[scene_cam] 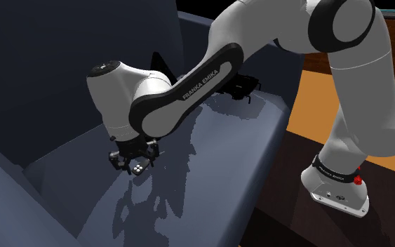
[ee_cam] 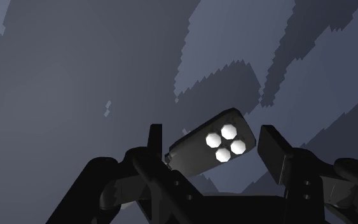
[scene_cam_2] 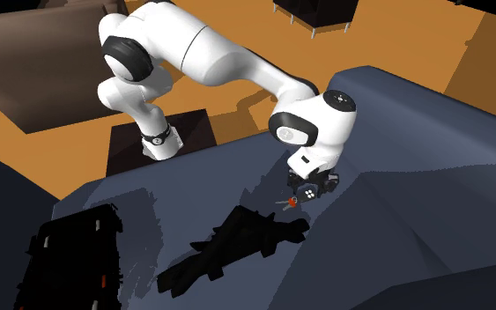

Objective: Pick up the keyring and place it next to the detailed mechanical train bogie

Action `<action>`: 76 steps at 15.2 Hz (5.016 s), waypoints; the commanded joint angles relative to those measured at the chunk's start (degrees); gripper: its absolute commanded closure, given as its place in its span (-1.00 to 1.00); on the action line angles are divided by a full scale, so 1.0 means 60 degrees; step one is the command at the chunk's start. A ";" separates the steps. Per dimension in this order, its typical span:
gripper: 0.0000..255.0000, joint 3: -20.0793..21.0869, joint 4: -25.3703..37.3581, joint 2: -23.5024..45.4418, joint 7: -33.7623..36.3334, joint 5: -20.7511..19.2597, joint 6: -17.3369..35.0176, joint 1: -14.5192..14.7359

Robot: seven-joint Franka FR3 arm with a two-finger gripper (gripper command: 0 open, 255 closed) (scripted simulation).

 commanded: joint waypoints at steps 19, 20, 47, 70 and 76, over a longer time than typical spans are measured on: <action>1.00 0.0220 0.0735 -0.0565 -0.0254 0.0374 -0.1226 -0.0072; 1.00 0.0234 0.0813 -0.0601 -0.0273 0.0399 -0.1335 -0.0072; 1.00 0.0316 0.0290 -0.2930 -0.2071 0.1724 -0.2749 -0.1637; 1.00 -0.2143 -0.3305 -0.6118 -0.7911 0.3378 -0.1879 -0.4758; 1.00 -0.2889 -0.3241 -0.6042 -0.9267 0.3325 -0.1883 -0.5387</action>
